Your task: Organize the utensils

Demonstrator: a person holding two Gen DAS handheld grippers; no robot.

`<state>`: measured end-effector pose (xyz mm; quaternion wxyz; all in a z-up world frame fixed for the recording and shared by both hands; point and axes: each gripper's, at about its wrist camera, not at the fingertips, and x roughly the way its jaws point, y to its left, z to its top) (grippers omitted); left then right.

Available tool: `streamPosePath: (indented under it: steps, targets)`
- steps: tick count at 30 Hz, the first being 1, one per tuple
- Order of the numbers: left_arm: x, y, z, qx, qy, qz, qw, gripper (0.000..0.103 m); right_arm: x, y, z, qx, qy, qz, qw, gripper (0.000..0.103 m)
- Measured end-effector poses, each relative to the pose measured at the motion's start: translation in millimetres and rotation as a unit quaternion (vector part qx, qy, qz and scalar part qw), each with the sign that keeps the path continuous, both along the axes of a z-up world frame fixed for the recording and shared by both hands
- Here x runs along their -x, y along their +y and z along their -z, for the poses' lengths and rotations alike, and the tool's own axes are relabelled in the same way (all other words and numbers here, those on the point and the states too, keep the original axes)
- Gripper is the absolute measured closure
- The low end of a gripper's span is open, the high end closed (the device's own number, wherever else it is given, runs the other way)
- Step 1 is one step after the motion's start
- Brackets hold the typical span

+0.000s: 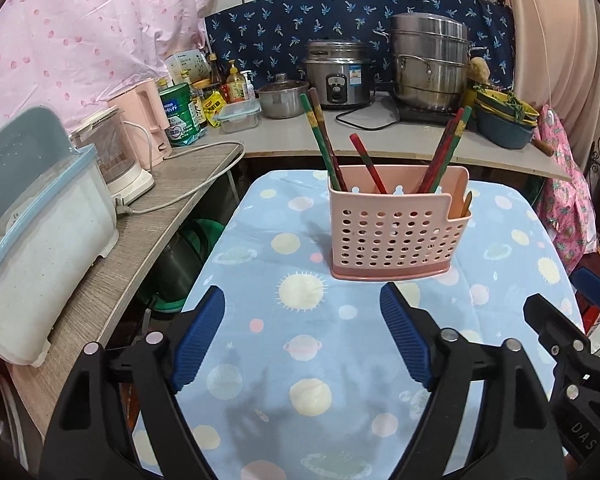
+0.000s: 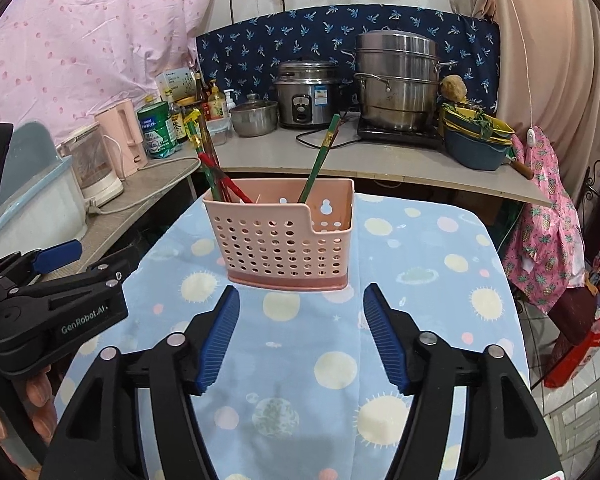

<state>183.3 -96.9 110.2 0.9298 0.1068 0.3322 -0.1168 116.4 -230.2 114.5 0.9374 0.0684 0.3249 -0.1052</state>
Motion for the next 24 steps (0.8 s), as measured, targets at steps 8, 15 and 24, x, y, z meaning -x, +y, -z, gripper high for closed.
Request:
streamPosePath:
  steps: [8, 15, 24]
  targets:
    - [11, -2, 11, -0.012, 0.005, 0.002, 0.9999, 0.010, 5, 2, 14, -0.001, 0.017, 0.007, 1.000, 0.019]
    - [10, 1, 21, -0.007, 0.027, -0.002, 0.9996, 0.009, 6, -3, 27, -0.014, 0.035, 0.021, 0.999, 0.015]
    - [7, 4, 30, -0.006, 0.043, -0.003, 0.9991, 0.008, 4, -2, 35, -0.014, 0.046, 0.025, 0.999, 0.007]
